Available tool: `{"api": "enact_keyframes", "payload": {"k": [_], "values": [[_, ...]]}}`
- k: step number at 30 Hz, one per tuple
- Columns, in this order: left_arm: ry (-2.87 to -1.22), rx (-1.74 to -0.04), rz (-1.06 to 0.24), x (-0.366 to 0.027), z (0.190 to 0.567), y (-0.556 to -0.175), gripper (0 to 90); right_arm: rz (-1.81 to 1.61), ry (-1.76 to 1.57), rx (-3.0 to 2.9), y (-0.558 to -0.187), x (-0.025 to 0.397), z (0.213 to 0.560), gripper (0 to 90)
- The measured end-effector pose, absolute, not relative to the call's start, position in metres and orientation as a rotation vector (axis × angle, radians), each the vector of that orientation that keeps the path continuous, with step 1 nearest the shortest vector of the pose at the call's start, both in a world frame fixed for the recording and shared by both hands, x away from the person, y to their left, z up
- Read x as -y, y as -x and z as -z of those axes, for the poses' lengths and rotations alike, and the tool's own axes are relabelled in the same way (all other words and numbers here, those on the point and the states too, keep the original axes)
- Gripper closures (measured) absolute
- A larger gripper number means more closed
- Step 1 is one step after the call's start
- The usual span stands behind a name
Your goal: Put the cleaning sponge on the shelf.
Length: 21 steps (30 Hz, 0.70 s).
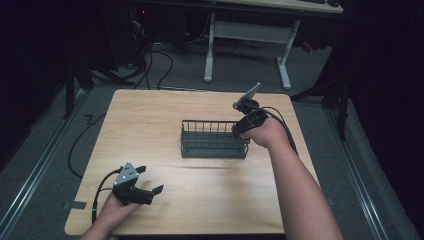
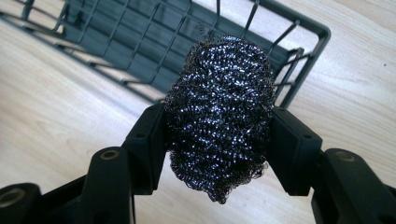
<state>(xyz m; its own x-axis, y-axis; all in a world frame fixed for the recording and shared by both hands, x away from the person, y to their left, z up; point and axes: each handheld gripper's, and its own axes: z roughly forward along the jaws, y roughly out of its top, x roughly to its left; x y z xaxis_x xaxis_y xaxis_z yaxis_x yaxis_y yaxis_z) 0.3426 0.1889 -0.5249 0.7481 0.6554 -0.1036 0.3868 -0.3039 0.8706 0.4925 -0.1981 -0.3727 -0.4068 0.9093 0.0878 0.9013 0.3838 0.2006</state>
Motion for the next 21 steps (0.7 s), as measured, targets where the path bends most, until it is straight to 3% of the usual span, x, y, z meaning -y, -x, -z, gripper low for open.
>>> {"api": "enact_keyframes", "payload": {"k": [21], "values": [[-1.943, -0.776, -0.336, -0.187, 0.524, -0.342, 2.7, -0.212, -1.711, -2.536, -0.515, 0.181, 0.408, 42.8]]}}
